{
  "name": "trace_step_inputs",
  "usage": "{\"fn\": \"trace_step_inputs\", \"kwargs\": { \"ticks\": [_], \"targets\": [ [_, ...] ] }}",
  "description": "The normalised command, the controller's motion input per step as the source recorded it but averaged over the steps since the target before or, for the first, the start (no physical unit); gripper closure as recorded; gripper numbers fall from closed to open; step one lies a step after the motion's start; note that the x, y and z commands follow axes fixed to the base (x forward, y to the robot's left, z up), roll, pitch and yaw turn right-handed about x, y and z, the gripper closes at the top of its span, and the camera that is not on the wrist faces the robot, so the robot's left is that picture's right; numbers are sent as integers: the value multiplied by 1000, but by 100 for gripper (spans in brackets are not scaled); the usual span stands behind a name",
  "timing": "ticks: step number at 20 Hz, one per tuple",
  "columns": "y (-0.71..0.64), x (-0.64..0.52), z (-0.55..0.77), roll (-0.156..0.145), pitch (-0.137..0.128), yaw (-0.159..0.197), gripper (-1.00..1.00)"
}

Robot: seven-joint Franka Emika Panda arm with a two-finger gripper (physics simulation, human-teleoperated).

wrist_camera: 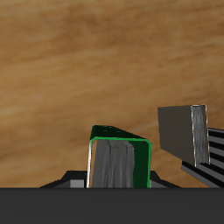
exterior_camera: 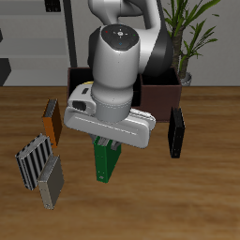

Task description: Place the white-yellow mug into the back desk caddy's left compartment and place the green book into the back desk caddy's front compartment

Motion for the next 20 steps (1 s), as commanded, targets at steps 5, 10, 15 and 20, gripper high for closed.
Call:
{"fn": "trace_step_inputs", "kwargs": {
  "ticks": [5,10,15,20],
  "targets": [
    [87,-668,372,29,-49,63,100],
    [147,-778,274,14,-31,58,100],
    [188,-615,144,16,-55,95,100],
    [213,-525,78,49,-10,44,100]
  ]
}}
